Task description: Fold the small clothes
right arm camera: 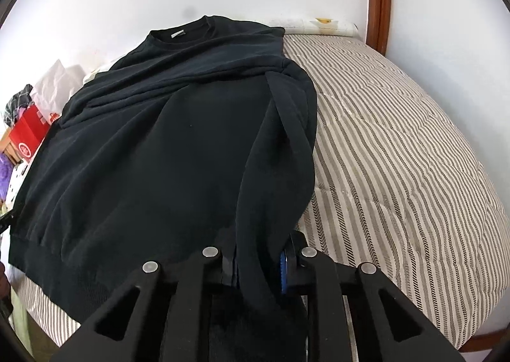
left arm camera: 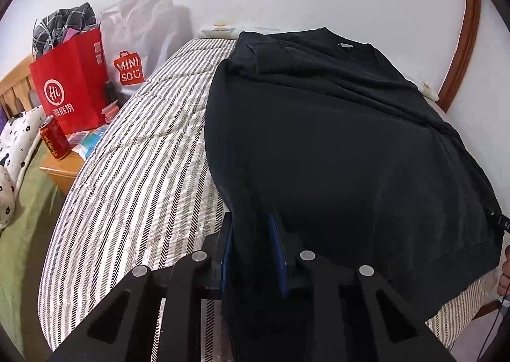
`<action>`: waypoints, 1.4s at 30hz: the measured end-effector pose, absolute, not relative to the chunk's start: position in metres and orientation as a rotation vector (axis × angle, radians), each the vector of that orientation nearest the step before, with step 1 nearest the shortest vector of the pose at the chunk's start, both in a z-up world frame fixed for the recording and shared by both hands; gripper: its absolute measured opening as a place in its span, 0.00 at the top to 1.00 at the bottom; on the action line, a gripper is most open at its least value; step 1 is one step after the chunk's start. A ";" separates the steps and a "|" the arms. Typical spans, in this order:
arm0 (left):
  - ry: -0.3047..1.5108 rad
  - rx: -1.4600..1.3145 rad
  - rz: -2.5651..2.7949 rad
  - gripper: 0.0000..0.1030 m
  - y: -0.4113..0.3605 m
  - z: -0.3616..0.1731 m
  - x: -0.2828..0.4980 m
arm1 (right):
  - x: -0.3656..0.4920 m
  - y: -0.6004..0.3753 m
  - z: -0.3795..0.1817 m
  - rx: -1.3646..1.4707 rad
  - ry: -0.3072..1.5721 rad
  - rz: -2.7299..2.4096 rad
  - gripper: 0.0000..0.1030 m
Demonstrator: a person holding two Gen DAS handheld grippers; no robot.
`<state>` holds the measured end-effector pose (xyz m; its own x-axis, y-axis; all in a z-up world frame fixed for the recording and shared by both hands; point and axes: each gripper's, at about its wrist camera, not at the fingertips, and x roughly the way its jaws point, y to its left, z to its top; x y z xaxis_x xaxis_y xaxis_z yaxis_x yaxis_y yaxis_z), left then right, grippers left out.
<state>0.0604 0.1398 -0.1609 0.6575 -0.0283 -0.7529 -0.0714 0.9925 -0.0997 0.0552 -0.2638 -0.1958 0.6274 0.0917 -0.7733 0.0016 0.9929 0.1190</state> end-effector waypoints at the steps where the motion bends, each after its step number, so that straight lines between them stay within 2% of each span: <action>1: 0.853 -0.132 0.025 0.80 0.141 -0.161 0.060 | 0.054 -0.265 -0.196 0.120 0.889 0.053 0.82; 7: 0.865 -0.115 0.044 0.80 0.137 -0.160 0.061 | 0.055 -0.258 -0.196 0.114 0.875 0.023 0.80; 10: 0.877 -0.129 0.032 0.90 0.137 -0.159 0.062 | 0.053 -0.256 -0.196 0.107 0.867 0.033 0.88; 13: 0.884 -0.164 0.044 0.92 0.139 -0.155 0.062 | 0.053 -0.263 -0.192 0.145 0.864 0.045 0.91; 26: 0.760 -0.139 -0.047 0.93 0.117 -0.106 0.024 | 0.026 -0.300 -0.156 0.186 0.772 0.057 0.92; 42: 0.581 -0.240 -0.003 0.92 0.142 -0.044 0.074 | 0.082 -0.290 -0.078 0.217 0.602 0.077 0.92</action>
